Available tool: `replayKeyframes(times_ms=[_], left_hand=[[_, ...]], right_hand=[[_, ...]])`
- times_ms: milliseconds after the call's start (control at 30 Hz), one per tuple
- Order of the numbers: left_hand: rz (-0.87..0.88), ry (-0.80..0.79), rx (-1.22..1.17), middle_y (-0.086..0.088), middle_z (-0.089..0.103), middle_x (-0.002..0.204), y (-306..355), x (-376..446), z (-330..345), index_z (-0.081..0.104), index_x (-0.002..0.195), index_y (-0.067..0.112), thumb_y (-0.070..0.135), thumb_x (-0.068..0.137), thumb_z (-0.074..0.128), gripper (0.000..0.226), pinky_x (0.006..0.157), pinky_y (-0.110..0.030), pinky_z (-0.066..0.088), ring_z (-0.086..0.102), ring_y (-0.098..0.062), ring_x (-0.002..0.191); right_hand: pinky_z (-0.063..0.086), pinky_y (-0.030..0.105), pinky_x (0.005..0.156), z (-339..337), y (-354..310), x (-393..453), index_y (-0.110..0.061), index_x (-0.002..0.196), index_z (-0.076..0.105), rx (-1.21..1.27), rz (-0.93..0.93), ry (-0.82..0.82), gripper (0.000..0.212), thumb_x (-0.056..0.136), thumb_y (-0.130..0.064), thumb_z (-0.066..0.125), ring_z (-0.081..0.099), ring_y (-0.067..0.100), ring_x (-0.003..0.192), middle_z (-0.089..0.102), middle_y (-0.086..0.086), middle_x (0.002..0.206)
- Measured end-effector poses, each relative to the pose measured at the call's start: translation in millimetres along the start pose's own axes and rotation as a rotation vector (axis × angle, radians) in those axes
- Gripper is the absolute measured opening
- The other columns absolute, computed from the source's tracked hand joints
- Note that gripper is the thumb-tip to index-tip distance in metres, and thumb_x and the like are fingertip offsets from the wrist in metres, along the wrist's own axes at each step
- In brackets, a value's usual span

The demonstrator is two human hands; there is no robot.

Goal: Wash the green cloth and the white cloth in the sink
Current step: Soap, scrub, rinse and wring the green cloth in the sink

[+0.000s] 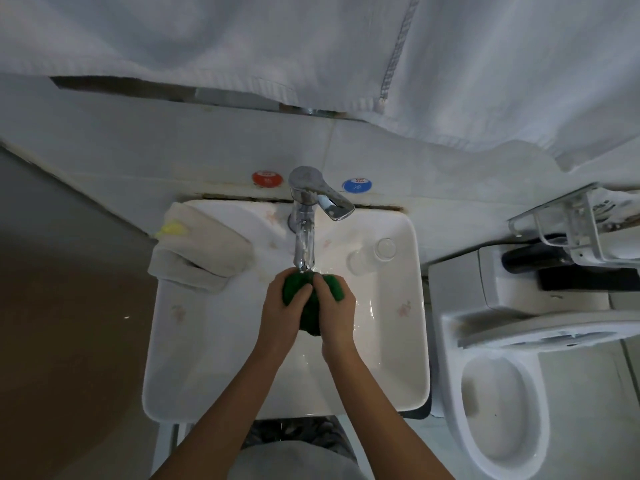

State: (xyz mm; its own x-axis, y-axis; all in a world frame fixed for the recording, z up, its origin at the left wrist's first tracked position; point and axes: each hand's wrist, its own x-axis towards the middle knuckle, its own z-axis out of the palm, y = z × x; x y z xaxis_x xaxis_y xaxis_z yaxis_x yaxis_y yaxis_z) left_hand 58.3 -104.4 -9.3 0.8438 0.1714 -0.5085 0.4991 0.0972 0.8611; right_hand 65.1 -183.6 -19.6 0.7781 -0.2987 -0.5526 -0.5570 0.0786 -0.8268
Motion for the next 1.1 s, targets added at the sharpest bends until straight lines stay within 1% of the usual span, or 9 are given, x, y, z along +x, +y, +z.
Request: replayKeyframes(times_ms=[100,233,367,600,733,833,967,1033,1100], left_hand=[[-0.046,0.0,0.024,0.007,0.063,0.101,4,-13,3,0.057,0.106,0.028,0.025,0.092,0.058,0.015,0.076,-0.022,0.049,0.061,-0.008,0.095],[-0.057,0.171,0.024,-0.001,0.067,0.086,18,-30,9,0.063,0.092,0.017,0.032,0.089,0.06,0.016,0.069,-0.028,0.051,0.065,-0.016,0.082],[-0.034,0.236,-0.004,-0.001,0.068,0.072,32,-40,6,0.065,0.075,0.016,0.032,0.087,0.063,0.02,0.067,-0.034,0.055,0.066,-0.017,0.071],[0.082,0.295,0.005,-0.002,0.053,0.053,52,-38,-14,0.053,0.058,0.008,0.003,0.081,0.053,0.023,0.055,-0.032,0.044,0.049,-0.016,0.053],[0.112,0.285,0.013,0.002,0.041,0.046,65,-34,-18,0.041,0.048,0.013,-0.001,0.08,0.051,0.036,0.052,-0.028,0.035,0.039,-0.014,0.049],[0.109,0.296,-0.05,0.002,0.044,0.048,69,-36,-19,0.044,0.049,0.015,0.002,0.084,0.053,0.038,0.053,-0.028,0.036,0.041,-0.013,0.05],[0.143,0.294,-0.108,0.003,0.056,0.056,75,-46,-10,0.055,0.058,0.016,0.011,0.088,0.055,0.031,0.056,-0.027,0.043,0.052,-0.011,0.055],[0.15,0.284,-0.116,0.001,0.062,0.065,83,-48,-5,0.061,0.069,0.014,0.019,0.091,0.055,0.024,0.06,-0.029,0.048,0.058,-0.013,0.062],[0.143,0.269,-0.12,-0.002,0.066,0.073,90,-46,-1,0.065,0.079,0.013,0.026,0.092,0.054,0.021,0.067,-0.033,0.053,0.063,-0.016,0.07]], right_hand=[[0.058,0.045,0.081,-5,-7,-10,-0.01,0.085,0.067,0.009,0.007,0.022,0.016,0.088,-0.025,0.065,0.067,0.029,0.085,0.068,0.015,0.086],[0.054,0.04,0.068,2,-18,-28,0.007,0.075,0.057,0.086,-0.008,0.043,0.037,0.093,-0.026,0.061,0.059,0.024,0.065,0.057,0.017,0.069],[0.046,0.035,0.06,12,-30,-42,-0.005,0.064,0.056,0.096,-0.026,0.039,0.032,0.092,-0.02,0.059,0.052,0.021,0.061,0.05,0.011,0.06],[0.034,0.03,0.053,28,-51,-52,-0.017,0.049,0.043,0.0,-0.055,-0.028,0.036,0.078,0.001,0.054,0.038,0.017,0.054,0.038,0.0,0.049],[0.04,0.034,0.058,34,-59,-55,-0.011,0.061,0.048,0.025,-0.086,0.012,0.023,0.083,-0.007,0.055,0.045,0.018,0.058,0.045,0.005,0.057],[0.051,0.035,0.064,32,-64,-63,-0.014,0.095,0.053,-0.055,-0.152,0.006,0.013,0.089,-0.023,0.06,0.057,0.015,0.064,0.059,0.002,0.07],[0.051,0.022,0.059,21,-78,-72,-0.035,0.144,0.025,-0.166,-0.404,0.102,0.066,0.09,-0.031,0.063,0.058,0.004,0.061,0.058,-0.005,0.07],[0.048,0.017,0.058,16,-88,-72,-0.049,0.145,0.013,-0.228,-0.503,0.12,0.076,0.09,-0.032,0.063,0.058,0.004,0.061,0.056,-0.007,0.069],[0.051,0.02,0.061,13,-100,-66,-0.054,0.143,0.017,-0.308,-0.546,0.118,0.072,0.09,-0.036,0.062,0.059,0.006,0.064,0.057,-0.008,0.068]])
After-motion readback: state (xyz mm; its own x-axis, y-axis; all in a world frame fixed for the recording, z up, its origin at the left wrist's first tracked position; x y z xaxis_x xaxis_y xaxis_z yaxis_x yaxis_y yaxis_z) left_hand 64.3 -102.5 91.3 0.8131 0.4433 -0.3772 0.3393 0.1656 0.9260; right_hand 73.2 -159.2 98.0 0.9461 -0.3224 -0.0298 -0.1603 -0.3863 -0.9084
